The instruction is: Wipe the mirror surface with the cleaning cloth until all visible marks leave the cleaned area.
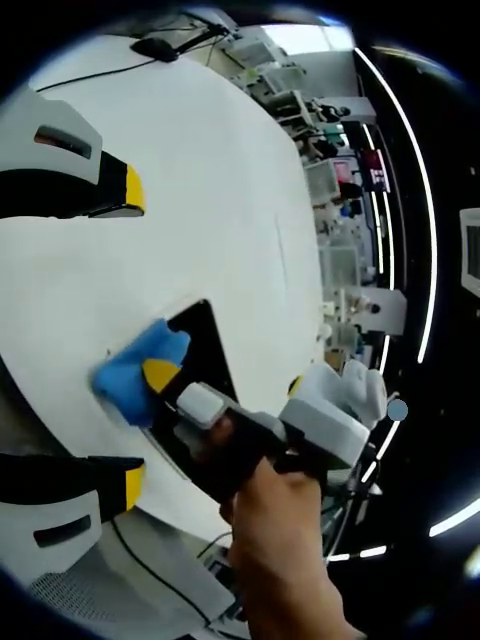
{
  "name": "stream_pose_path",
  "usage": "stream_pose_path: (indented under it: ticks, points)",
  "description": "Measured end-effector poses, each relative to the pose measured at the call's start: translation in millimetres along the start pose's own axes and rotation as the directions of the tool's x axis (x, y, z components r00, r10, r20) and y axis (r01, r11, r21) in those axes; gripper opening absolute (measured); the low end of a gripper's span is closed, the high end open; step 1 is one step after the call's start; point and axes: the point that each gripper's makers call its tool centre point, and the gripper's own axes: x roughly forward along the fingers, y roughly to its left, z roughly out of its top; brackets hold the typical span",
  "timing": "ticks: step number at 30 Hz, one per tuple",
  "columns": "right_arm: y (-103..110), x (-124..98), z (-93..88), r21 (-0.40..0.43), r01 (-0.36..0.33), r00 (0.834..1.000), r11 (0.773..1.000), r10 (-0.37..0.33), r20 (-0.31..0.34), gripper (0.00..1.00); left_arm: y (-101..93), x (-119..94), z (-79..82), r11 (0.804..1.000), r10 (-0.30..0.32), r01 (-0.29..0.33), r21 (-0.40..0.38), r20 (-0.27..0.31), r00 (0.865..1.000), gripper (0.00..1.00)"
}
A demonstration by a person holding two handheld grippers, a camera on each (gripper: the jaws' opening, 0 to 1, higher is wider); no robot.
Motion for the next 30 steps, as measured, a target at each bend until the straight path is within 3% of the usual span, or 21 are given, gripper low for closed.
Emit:
stream_pose_path:
  ticks: [17,30]
  points:
    - [-7,2,15.8,0.006,0.002,1.0,1.0,-0.002,0.007,0.02,3.1,2,-1.8,1.0,0.001,-0.001,-0.023,0.004,1.0,1.0]
    - [-14,5,33.5,-0.046,0.004,1.0,0.999,-0.005,-0.01,0.02,2.5,2,-3.6,1.0,-0.004,0.004,-0.021,-0.004,1.0,1.0]
